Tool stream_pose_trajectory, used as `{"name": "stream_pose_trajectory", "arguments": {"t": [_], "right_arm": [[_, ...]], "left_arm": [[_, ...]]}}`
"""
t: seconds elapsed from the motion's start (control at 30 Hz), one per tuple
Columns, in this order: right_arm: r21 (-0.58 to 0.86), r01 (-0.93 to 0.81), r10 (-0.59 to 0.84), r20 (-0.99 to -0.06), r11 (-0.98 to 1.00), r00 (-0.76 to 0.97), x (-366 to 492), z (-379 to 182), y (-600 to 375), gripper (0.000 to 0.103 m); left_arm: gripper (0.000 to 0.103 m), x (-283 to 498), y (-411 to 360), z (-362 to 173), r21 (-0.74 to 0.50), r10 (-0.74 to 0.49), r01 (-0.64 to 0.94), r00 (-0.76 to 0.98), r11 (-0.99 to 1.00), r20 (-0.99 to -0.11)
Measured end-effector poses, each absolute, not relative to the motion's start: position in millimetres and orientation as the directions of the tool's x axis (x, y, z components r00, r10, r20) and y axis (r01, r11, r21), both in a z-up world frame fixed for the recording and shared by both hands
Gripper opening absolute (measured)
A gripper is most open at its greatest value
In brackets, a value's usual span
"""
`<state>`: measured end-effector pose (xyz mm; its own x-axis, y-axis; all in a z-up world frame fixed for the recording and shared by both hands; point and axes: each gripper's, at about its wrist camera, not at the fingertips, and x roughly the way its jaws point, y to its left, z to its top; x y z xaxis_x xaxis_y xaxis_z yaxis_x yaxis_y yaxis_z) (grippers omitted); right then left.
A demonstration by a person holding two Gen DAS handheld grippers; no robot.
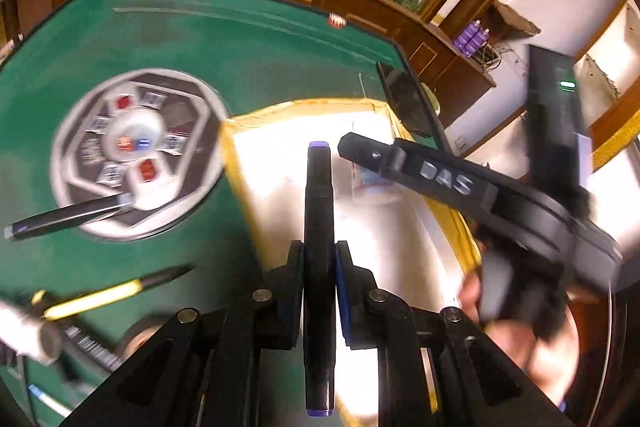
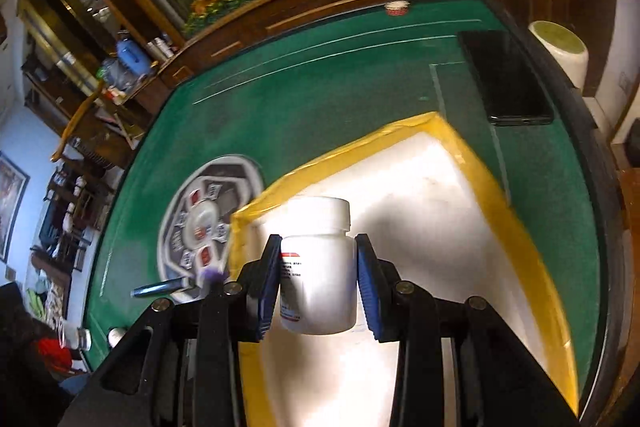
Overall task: Organize rigid objects
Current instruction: 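Lower the bottle and marker into the tray and open both tools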
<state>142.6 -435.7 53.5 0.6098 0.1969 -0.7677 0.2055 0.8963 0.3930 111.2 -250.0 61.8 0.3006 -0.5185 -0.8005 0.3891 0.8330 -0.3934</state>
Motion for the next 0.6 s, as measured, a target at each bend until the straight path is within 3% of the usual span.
{"name": "stream_pose_trajectory", "arguments": {"t": [0.3,0.47,0.6], "right_arm": [[0.389,0.266,0.193,-0.813,0.882,0.55,152.3,24.4,-452.4,0.034],[0.386,0.253,0.211,-0.826,0.887,0.523,155.1,16.0,-444.9,0.034],[0.371,0.24,0.205,-0.831,0.897,0.517,155.5,19.0,-439.4,0.035]], "left_arm": [[0.014,131.2,-277.4,23.6,-0.361,-0.462,0.339,0.289,0.868,-0.838],[0.014,120.6,-280.1,27.9,-0.326,-0.45,0.374,0.317,0.869,-0.835],[0.022,117.1,-279.6,30.4,-0.31,-0.449,0.396,0.33,0.865,-0.83]]}}
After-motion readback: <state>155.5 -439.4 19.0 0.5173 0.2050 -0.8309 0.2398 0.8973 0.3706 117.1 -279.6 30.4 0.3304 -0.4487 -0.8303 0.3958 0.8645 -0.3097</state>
